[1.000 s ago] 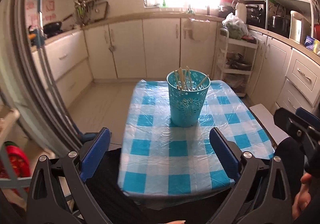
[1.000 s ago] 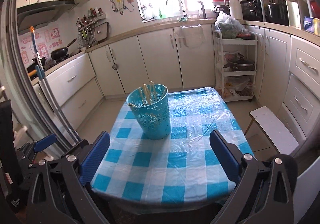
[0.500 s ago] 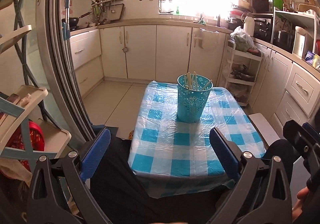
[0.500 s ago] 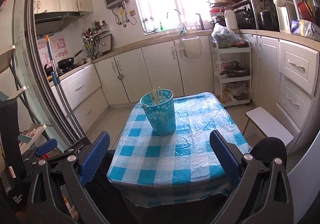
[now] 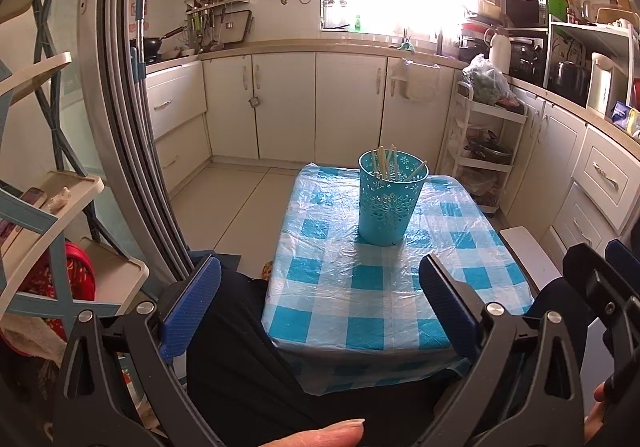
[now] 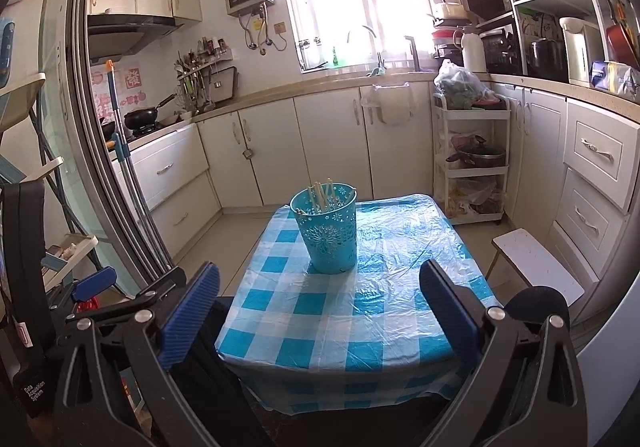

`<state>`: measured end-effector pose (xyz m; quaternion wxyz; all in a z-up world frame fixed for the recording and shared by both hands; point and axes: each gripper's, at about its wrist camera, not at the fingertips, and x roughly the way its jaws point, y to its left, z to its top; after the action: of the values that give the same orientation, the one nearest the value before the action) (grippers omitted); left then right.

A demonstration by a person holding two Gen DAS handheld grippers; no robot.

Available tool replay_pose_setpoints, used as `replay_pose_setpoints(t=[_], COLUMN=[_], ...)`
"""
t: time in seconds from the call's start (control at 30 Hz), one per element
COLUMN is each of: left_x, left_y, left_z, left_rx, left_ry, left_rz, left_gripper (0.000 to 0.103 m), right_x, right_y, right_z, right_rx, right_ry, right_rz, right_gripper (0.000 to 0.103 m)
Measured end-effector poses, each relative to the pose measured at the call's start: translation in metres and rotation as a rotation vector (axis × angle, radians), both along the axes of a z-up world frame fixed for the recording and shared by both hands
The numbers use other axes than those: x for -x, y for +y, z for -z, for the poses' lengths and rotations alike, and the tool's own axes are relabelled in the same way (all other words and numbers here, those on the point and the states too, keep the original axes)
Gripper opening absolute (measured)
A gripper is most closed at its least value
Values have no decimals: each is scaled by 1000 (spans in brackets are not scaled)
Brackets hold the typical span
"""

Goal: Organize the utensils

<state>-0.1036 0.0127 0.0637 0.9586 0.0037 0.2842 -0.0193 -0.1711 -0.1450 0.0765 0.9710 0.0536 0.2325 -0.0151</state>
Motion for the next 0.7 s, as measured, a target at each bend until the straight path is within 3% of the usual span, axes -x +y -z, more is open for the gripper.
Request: replay_pose_setpoints(t=[0.7], left_x=[2], left_y=[0], left_z=[1], left_rx=[-2], left_ry=[5], left_rz=[6], left_gripper=[95], right_x=[2], right_y=[4], right_z=[-5], right_rx=[18], right_ry=[-13], right_rz=[-4], right_gripper=[96])
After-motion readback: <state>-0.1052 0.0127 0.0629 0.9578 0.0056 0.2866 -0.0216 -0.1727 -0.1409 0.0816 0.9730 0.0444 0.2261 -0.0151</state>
